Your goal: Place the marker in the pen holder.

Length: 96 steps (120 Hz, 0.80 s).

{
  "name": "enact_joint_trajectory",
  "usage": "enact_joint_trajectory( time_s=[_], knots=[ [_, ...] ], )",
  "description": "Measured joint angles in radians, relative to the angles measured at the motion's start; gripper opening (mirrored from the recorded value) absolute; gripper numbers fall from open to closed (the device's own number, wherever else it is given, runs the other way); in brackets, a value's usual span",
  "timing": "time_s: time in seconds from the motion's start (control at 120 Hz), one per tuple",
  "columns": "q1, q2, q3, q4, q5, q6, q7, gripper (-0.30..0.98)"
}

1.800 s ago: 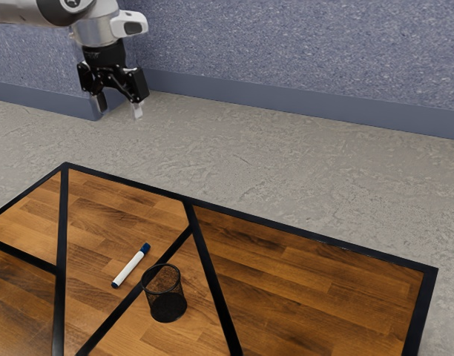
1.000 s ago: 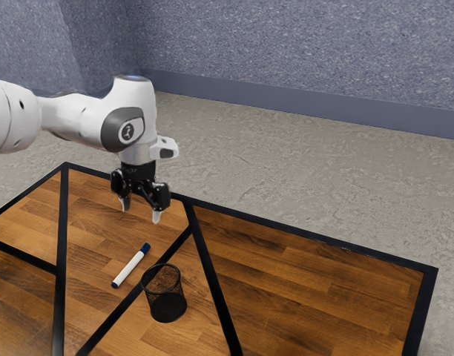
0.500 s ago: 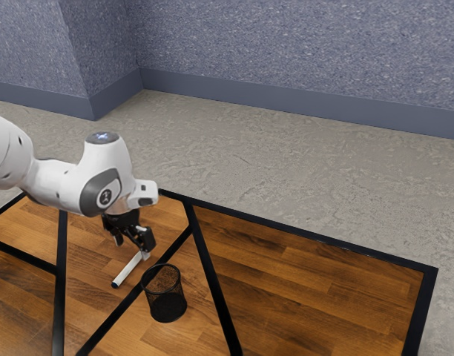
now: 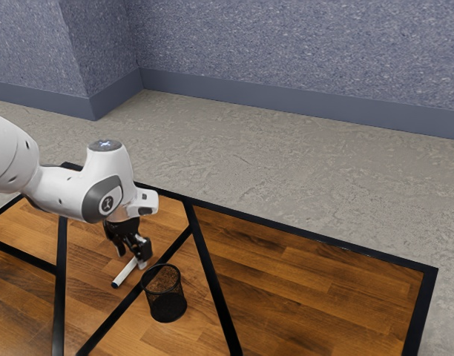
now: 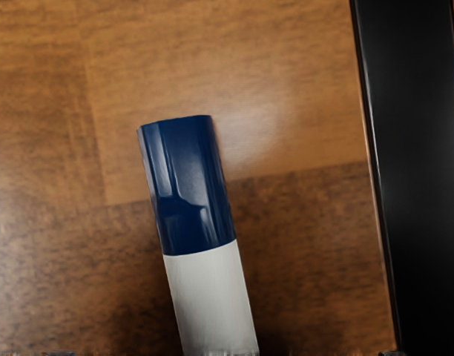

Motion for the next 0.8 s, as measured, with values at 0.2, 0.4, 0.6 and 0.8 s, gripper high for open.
enact_joint_trajectory(
  time_s=[0.2, 0.4, 0.6, 0.8],
  knots=[
    [0.000, 0.005, 0.000, 0.003, 0.003, -0.014, -0.001, 0.27],
    [0.000, 0.013, 0.000, 0.005, 0.004, -0.014, -0.001, 0.10],
    [-0.001, 0.007, -0.006, 0.014, 0.008, -0.004, -0.002, 0.02],
    [-0.009, -0.278, -0.144, -0.065, 0.014, 0.097, -0.006, -0.02]
  ],
)
